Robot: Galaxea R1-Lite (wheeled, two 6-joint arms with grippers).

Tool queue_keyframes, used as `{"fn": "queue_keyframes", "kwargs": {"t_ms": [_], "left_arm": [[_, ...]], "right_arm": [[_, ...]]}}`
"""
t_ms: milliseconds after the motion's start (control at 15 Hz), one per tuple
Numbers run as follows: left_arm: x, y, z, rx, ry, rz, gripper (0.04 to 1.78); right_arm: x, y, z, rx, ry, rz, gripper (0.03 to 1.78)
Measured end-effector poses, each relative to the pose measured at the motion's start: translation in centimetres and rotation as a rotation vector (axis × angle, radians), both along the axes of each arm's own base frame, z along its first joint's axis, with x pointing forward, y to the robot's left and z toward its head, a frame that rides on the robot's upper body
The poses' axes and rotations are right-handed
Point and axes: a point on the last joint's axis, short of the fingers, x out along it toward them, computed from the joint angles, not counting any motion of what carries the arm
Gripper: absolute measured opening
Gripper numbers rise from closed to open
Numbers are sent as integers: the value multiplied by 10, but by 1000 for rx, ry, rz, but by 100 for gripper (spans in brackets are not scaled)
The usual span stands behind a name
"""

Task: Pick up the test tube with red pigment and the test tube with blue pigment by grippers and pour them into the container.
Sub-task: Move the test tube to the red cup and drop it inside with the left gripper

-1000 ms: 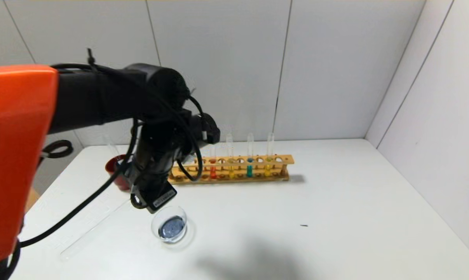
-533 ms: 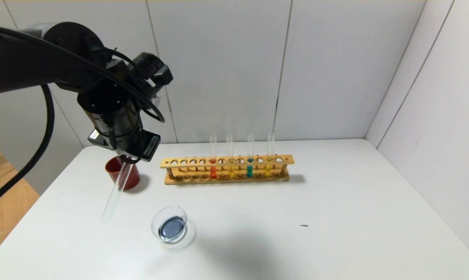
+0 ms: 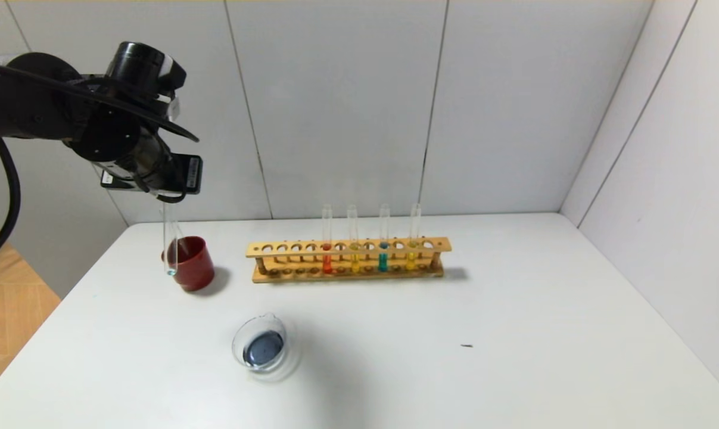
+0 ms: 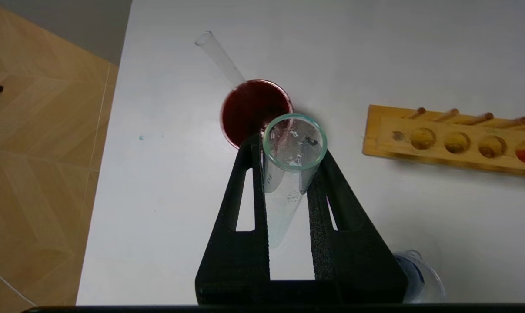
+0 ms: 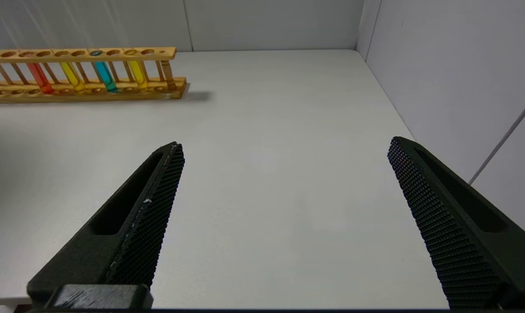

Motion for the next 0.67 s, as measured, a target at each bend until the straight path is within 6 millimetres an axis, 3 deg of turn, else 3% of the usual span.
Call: {"fn": "queue_keyframes", "kwargs": {"t_ms": [333,667], "left_arm": [[16,21,-3,-43,-162,44,31],[28,37,-18,-60,-188,15,31]], "right_arm": [[0,0,0,0,0,1,171],[0,0,0,0,0,0,171]]}}
